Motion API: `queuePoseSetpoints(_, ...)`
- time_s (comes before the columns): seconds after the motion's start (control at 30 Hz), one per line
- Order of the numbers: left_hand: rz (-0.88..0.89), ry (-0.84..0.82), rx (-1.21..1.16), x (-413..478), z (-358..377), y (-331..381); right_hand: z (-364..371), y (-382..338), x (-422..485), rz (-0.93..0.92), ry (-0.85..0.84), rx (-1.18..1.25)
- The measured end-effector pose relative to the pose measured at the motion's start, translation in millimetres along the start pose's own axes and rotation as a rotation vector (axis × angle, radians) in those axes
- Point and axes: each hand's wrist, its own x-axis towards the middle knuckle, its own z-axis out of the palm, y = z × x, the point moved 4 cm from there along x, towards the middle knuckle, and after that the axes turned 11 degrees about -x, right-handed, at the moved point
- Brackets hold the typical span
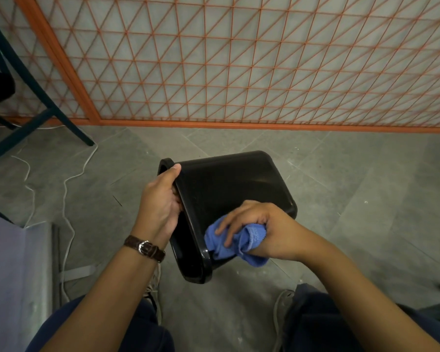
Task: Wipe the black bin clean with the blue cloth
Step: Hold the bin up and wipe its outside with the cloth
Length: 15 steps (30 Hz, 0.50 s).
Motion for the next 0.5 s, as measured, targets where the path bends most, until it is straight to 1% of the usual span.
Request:
queuePoseSetpoints(0.07,-0.014,0.013,-0.001,3,-3,1,-5,2,-3,0.042,-0.05,0.022)
queuePoseSetpoints(0.13,-0.039,0.03,-0.009,4,-5,4,-16,7,-6,0.165,-0.08,0.017)
queuePoseSetpoints(0.2,-0.056,0.051,-0.013,5,-7,6,-33,20,-13,0.366,-0.062,-0.053)
queuePoseSetpoints(0.27,-0.055,0.079,-0.022,8,-10,13,-54,37,-25,0.63,0.026,-0.214)
queuePoseSetpoints(0.3,-0.054,0.095,-0.048,11,-12,17,-65,44,-32,0.738,0.074,-0.289)
queuePoseSetpoints(0.33,-0.058,0.107,-0.085,14,-14,21,-74,49,-39,0.807,0.116,-0.339)
queuePoseSetpoints(0.4,-0.08,0.11,-0.158,21,-17,27,-87,53,-49,0.846,0.168,-0.346)
queuePoseSetpoints(0.5,-0.162,0.049,-0.195,24,-18,24,-88,51,-49,0.807,0.154,-0.241)
